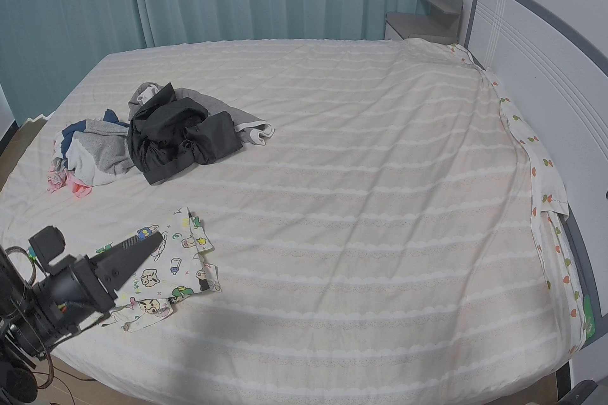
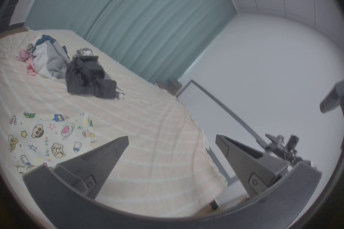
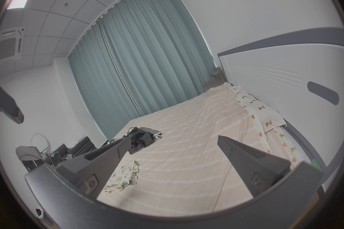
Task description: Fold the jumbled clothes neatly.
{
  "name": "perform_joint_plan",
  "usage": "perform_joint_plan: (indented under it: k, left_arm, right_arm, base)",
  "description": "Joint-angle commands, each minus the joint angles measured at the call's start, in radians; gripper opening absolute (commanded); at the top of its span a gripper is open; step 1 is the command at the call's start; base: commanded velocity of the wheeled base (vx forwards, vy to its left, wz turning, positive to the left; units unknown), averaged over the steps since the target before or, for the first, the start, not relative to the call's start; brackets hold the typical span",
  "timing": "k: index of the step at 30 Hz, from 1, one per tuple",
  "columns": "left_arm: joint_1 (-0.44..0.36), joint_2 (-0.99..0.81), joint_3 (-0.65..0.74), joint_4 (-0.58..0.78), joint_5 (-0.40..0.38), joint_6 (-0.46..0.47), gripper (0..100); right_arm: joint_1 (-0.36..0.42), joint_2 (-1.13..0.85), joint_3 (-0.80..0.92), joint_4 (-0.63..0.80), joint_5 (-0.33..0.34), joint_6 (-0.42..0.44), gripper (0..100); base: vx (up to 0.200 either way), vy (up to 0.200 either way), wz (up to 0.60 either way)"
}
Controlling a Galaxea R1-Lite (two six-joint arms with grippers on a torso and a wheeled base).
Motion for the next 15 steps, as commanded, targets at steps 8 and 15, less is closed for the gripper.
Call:
perform_joint_plan:
  k: [8,15]
  left_arm:
    - [-0.158,-0.59,0.006,0.69,0.252,0.33,100]
    - [-0.127,-0.938,-0.001,0.934,0.602,0.437,100]
  right_arm:
    - [-0.001,-0.427,0.227,0.31,-0.004,-0.201,100]
    - [-0.005,-0.536,0.339,0.36,-0.013,-0.348,100]
  base:
    - [0.0,0.0,0.0]
    - [0.0,0.0,0.0]
